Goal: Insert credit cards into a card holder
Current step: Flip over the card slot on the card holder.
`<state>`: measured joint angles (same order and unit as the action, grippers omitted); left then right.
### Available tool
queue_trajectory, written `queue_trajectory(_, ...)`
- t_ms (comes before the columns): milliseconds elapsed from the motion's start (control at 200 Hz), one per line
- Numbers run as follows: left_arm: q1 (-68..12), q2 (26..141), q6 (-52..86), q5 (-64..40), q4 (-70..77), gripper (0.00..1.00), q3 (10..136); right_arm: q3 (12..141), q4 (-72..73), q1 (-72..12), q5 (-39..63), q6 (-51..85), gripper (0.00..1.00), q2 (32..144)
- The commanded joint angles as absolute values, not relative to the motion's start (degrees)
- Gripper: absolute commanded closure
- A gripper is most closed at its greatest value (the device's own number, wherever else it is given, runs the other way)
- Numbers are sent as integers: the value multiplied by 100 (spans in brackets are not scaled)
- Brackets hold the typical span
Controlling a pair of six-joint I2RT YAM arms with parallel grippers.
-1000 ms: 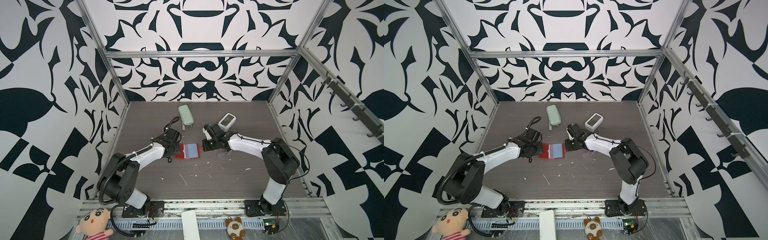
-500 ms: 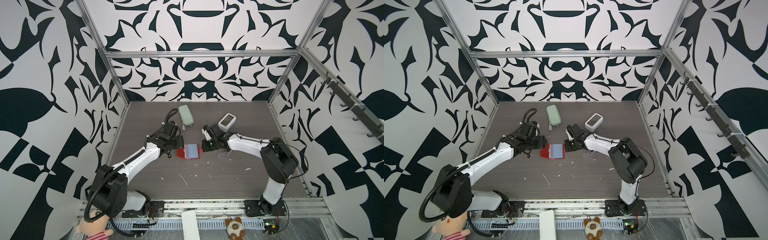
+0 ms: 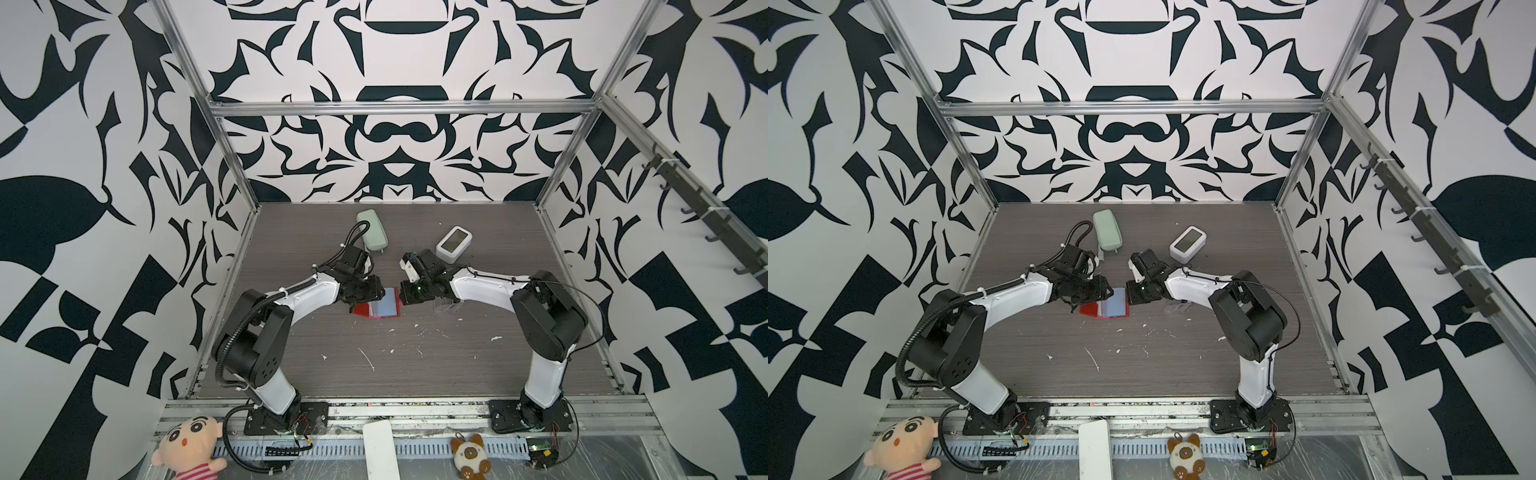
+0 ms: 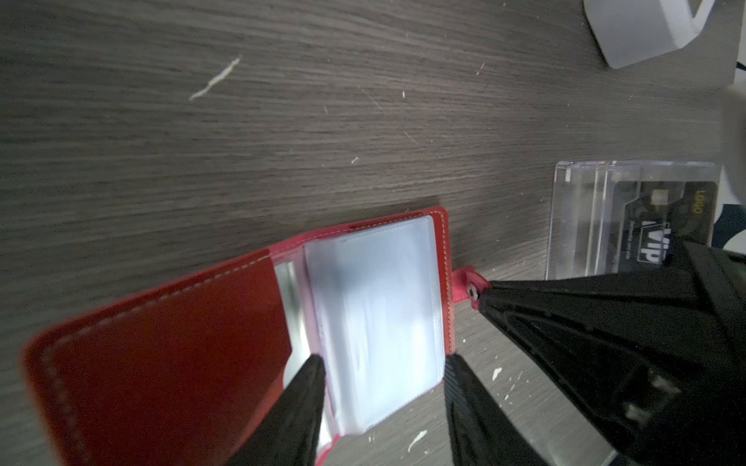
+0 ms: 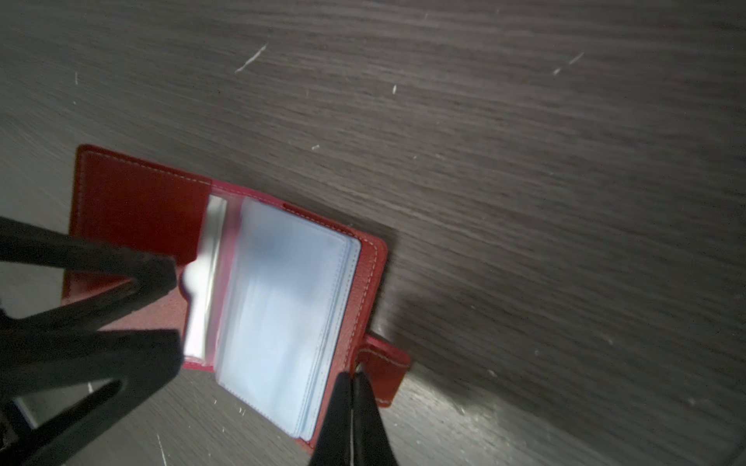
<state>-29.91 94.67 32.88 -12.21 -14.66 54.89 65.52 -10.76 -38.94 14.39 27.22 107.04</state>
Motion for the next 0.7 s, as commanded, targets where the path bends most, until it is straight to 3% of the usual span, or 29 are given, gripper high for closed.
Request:
queue_trajectory(0,-2984,9654,3396,-1464,-1380,50,5628,6732,-984,-3895,1520,2804,100,10752)
queue_trajectory(695,-2979,10156,3600,-1676,-1213,59,5591,6741,-928,-3895,1701,2830,100,11169)
